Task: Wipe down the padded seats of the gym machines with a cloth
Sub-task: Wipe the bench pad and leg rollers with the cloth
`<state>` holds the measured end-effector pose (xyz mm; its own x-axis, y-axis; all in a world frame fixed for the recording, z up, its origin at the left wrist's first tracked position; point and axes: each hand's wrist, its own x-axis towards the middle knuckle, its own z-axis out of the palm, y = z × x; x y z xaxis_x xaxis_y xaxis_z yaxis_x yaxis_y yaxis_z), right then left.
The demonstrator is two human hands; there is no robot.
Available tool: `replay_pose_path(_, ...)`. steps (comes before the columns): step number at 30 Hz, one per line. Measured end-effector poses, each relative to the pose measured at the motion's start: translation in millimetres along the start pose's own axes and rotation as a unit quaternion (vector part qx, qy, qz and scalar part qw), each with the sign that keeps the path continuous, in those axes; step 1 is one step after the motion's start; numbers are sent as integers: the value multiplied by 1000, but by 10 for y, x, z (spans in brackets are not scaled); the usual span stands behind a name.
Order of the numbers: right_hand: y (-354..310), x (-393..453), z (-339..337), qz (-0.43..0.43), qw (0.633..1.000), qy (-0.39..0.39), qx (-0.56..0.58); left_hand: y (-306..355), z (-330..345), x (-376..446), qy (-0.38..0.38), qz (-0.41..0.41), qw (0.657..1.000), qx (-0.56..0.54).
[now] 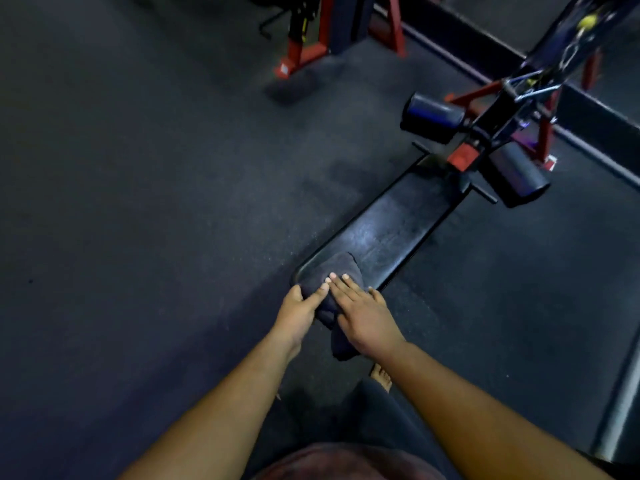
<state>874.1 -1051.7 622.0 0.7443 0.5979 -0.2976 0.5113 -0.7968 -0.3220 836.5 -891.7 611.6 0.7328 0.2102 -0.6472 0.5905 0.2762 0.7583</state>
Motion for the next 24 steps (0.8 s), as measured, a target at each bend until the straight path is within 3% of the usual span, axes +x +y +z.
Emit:
replay_pose_path(5,-399,-89,-426,-7,997,49,51,730,-303,-331,-3,90,993,76)
replay_pose_path(11,-301,250,-808,77,973,124,178,1480,-459,-235,-52,178,953,240)
replay_pose_path(16,-218,756,-1074,91,983,121,106,1974,-506,70,-106,214,903,357)
replay_pose_path(24,237,1698,-1552,86,959,212,168,2728,-564,907,-85,264,905,323)
